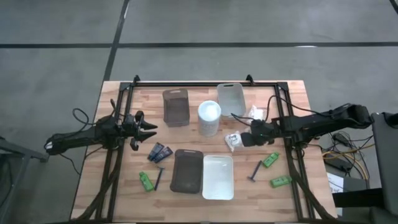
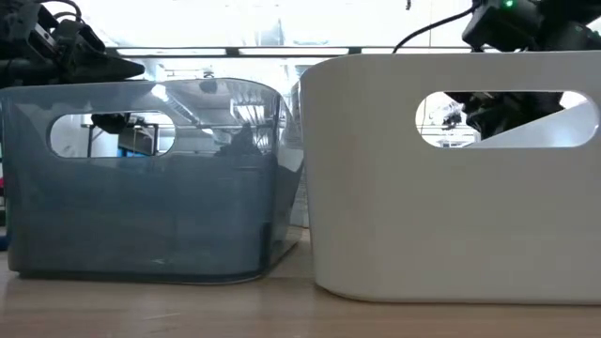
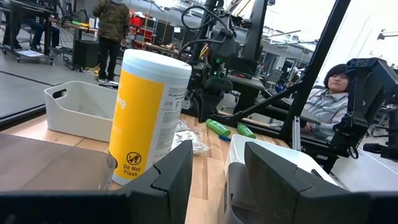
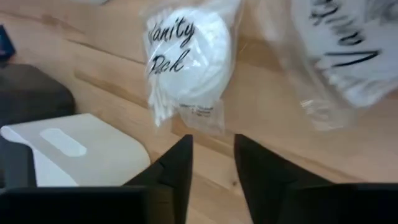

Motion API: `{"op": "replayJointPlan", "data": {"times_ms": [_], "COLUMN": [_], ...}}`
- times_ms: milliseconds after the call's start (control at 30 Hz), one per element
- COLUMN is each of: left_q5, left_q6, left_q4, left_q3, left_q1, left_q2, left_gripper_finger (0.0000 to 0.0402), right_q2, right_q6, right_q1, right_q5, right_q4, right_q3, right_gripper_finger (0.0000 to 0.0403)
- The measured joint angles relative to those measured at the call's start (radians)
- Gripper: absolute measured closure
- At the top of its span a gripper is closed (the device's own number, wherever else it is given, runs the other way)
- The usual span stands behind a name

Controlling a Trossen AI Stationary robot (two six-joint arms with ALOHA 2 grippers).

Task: Pick & Place Travel size toiletries
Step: Put the white cotton pack into the gray bin

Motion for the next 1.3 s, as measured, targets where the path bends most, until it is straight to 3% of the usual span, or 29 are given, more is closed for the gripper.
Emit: {"op": "replayJointPlan", "data": {"times_ms": [267, 600, 867, 1300], "left_q5": [0.000, 0.000, 0.000, 0.000], "left_q6": [0.000, 0.000, 0.000, 0.000], "left_q4": [0.001, 0.001, 0.001, 0.002], "left_q3": [0.000, 0.000, 0.000, 0.000], "left_q1": [0.000, 0.000, 0.000, 0.000], "left_q2": [0.000, 0.000, 0.000, 0.000], "left_gripper_finger": [0.0250, 0.0250, 0.0250, 0.0250], "right_q2": [0.000, 0.001, 0.001, 0.026], "right_q6": [0.069, 0.107, 0.115, 0.055], "right_q1": [0.002, 0.002, 0.002, 0.002], "right_q5": [-0.006, 0.007, 0.028, 0.058], "right_q4": [0.177, 0.481, 0.527, 0.526], "right_q3": [-0.122, -0.256, -0.291, -0.266], "right_gripper_finger": [0.0197, 0.0175, 0.0216, 0.0328]}}
